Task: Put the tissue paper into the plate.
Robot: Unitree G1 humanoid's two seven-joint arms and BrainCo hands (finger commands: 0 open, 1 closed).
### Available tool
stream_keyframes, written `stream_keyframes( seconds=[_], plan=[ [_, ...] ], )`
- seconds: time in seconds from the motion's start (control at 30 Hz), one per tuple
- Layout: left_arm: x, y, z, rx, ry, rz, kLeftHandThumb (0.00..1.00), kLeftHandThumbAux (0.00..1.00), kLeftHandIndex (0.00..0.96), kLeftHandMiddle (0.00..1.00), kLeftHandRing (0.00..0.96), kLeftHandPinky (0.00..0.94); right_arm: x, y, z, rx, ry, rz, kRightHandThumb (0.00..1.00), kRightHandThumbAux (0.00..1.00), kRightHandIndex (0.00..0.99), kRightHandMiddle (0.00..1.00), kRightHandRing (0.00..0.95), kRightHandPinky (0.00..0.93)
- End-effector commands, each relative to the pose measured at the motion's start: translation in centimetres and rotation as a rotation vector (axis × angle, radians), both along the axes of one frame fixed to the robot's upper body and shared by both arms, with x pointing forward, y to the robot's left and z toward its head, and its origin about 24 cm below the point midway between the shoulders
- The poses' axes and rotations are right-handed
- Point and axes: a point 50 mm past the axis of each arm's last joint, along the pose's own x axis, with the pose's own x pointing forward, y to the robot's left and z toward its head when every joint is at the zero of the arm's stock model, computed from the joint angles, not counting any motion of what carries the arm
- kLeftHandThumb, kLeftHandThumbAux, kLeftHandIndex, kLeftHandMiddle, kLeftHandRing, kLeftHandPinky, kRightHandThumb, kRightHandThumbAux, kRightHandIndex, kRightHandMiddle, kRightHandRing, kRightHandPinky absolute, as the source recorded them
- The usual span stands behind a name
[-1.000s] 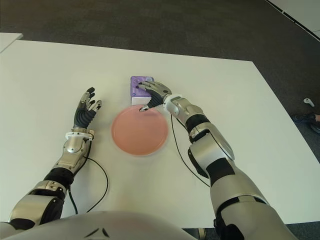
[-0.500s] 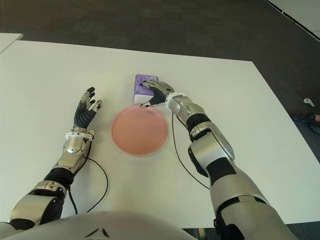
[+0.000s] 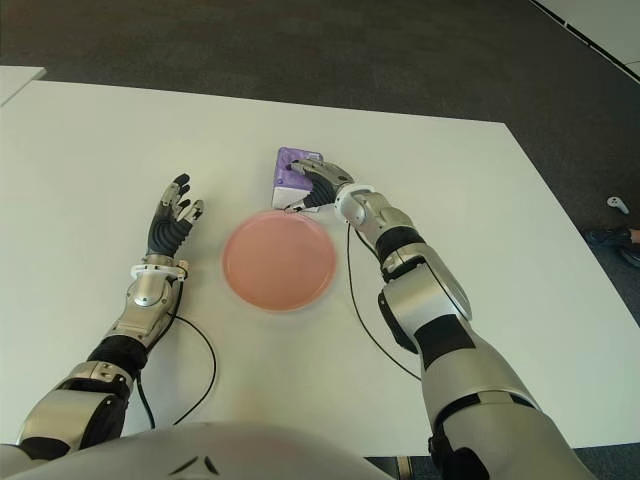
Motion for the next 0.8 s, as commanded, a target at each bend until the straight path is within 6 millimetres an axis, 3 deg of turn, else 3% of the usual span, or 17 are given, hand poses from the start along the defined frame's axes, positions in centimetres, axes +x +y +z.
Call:
stream_keyframes(
  seconds=[0.03, 0.27, 0.47, 0.8],
  plan=[
    [-1.8, 0.3, -2.2, 0.013, 0.096, 0.007, 0.000, 0.550, 0.000, 0.000, 0.000, 0.000, -0.3, -2.1, -0.6, -0.010, 0.048, -0.045, 0.067, 0.506, 0.000, 0.000, 0.010, 0.078],
    [-1.7, 0.3, -2.3, 0.010, 0.103, 0.012, 0.000, 0.552, 0.000, 0.000, 0.000, 0.000, -0.4, -3.2, -0.4, -0.027, 0.061, -0.066, 0.070, 0.506, 0.000, 0.000, 0.016, 0.090],
    [-1.8, 0.3, -2.3, 0.007, 0.107, 0.008, 0.000, 0.556, 0.000, 0.000, 0.000, 0.000, -0.9, -6.2, -0.2, -0.073, 0.070, -0.086, 0.059, 0.506, 0.000, 0.000, 0.018, 0.086],
    [-1.7, 0.4, -2.3, 0.015, 0.104, 0.011, 0.000, 0.556, 0.000, 0.000, 0.000, 0.000, -1.9, -8.2, 0.0, -0.149, 0.071, -0.054, 0.049, 0.506, 0.000, 0.000, 0.002, 0.041]
  ],
)
